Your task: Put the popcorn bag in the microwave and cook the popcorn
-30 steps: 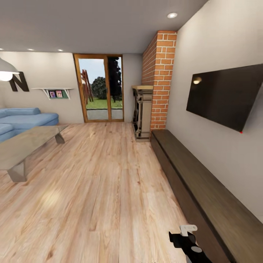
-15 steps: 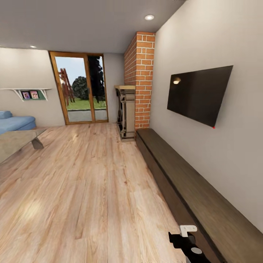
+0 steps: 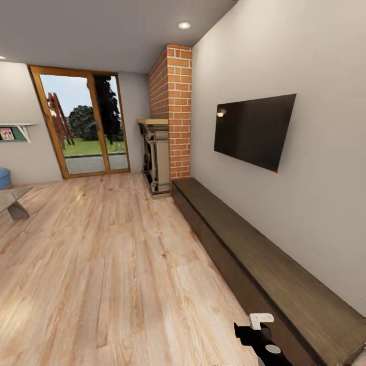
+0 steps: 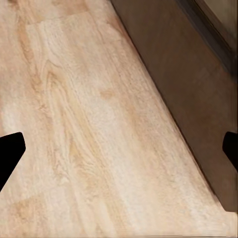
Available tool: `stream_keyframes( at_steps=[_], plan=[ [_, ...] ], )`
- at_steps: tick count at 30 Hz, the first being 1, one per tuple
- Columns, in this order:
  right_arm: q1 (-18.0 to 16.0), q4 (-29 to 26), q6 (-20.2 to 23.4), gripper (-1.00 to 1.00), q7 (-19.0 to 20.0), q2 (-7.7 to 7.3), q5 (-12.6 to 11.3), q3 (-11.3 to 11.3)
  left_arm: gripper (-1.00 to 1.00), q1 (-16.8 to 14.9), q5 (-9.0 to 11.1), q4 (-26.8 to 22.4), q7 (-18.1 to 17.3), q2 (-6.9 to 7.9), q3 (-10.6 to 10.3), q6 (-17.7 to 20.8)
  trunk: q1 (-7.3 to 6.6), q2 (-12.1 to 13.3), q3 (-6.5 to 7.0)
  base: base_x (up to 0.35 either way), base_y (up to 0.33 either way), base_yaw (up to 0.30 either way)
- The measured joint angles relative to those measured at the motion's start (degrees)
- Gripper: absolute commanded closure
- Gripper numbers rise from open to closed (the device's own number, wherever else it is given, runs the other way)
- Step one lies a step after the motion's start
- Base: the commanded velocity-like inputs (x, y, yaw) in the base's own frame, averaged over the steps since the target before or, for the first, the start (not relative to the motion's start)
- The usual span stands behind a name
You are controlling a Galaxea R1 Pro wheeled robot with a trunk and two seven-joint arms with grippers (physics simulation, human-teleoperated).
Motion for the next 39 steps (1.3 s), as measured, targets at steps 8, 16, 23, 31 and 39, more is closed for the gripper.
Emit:
stream_keyframes(
  at_steps=[8,16,23,31,39],
  plan=[
    [0.08,0.08,-0.61,-1.00,0.02,0.09,-0.02,0.06,-1.00,-0.02,0.28,0.00,0.01,-0.03,0.07,0.00,0.02,0.01,0.00,-0.209,0.210,-0.298],
    [0.02,0.08,-0.61,-1.00,0.00,0.10,0.00,0.07,-1.00,0.05,0.12,0.00,0.01,-0.04,-0.06,0.00,0.00,0.00,0.00,-0.039,0.038,-0.300],
    [0.17,0.18,-0.67,-1.00,-0.09,-0.39,-0.31,-0.27,-1.00,0.05,0.12,0.00,0.03,-0.04,-0.05,0.00,0.00,0.00,0.00,0.000,0.000,-0.300],
    [5.89,6.73,-9.81,-1.00,-0.27,-2.15,-1.36,-3.12,-1.00,0.05,0.14,0.00,0.05,-0.04,-0.05,0.00,0.00,0.00,0.00,0.000,0.000,-0.300],
    [5.98,7.01,-10.14,-1.00,-0.27,-2.80,-1.45,-4.42,-1.00,0.04,0.12,0.00,0.03,-0.04,-0.05,0.00,0.00,0.00,0.00,0.000,0.000,-0.300]
  ],
)
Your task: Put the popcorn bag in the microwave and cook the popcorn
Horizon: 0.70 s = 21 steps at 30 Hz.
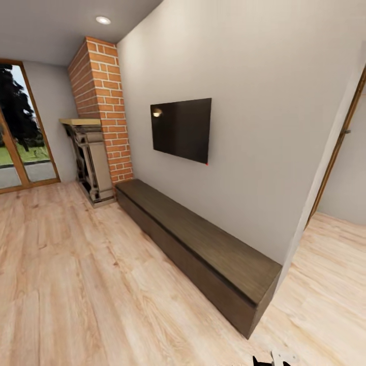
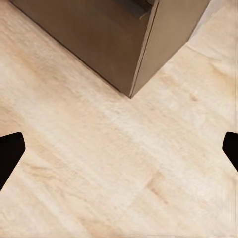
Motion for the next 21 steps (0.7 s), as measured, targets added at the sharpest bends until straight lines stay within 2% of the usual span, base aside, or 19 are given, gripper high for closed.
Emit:
stream_keyframes(
  at_steps=[17,21],
  plan=[
    [0.00,0.07,-0.10,-1.00,0.00,-0.36,-0.08,-0.08,-1.00,-0.06,0.15,0.08,0.03,-0.31,0.12,0.02,0.00,0.00,0.00,0.000,0.000,-0.300],
    [0.00,0.09,-0.10,-1.00,0.00,-0.41,-0.08,-0.08,-1.00,-0.13,0.24,0.09,0.10,-0.34,0.30,0.08,-0.87,1.59,0.71,0.000,0.000,-0.300]
  ],
)
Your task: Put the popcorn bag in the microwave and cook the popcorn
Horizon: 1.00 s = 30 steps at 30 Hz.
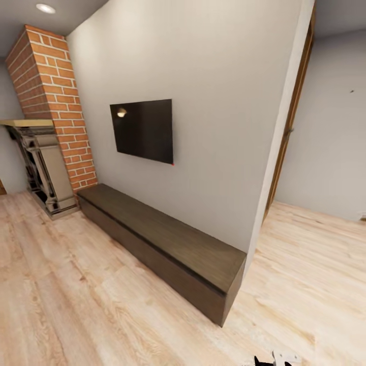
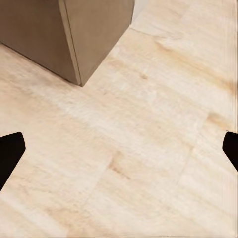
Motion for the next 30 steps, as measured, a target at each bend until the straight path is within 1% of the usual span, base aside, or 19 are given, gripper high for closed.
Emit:
stream_keyframes(
  at_steps=[30],
  plan=[
    [0.00,0.00,0.00,-1.00,0.00,-0.11,0.00,0.00,-1.00,-0.12,0.31,0.08,0.01,0.00,0.19,0.17,-6.59,12.04,5.39,0.000,0.000,-0.300]
  ],
)
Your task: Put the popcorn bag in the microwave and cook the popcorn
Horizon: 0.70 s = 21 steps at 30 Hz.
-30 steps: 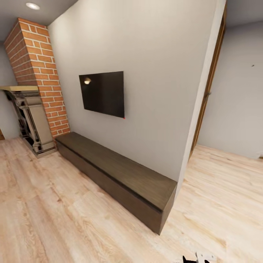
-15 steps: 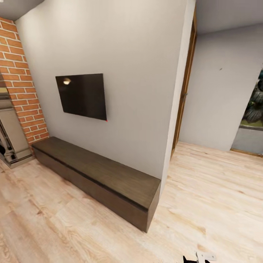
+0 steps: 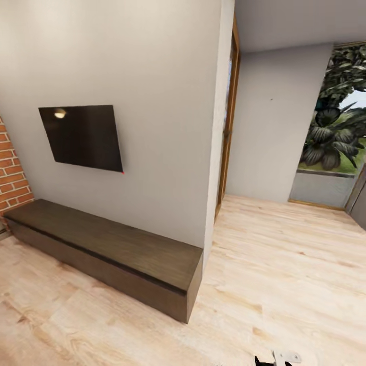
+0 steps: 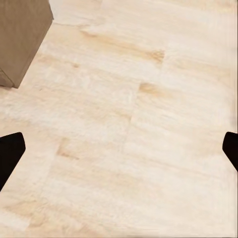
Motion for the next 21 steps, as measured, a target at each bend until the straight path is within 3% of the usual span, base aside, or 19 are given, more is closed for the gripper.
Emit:
stream_keyframes(
  at_steps=[8,15,21],
  plan=[
    [0.00,0.00,0.00,-1.00,0.00,-0.01,0.00,0.00,-1.00,0.04,-0.05,-0.08,0.00,0.02,0.00,-0.02,-1.76,3.21,1.44,0.000,0.000,-0.300],
    [0.00,0.00,0.00,-1.00,0.00,0.02,0.00,0.00,-1.00,0.10,-0.11,-0.16,0.00,0.00,-0.17,-0.12,-1.77,3.23,1.44,0.000,0.000,-0.300],
    [0.00,0.00,0.00,-1.00,0.00,0.05,0.00,0.00,-1.00,0.09,-0.05,-0.11,0.00,0.00,-0.02,-0.08,-3.08,5.62,2.52,0.000,0.000,-0.300]
  ],
)
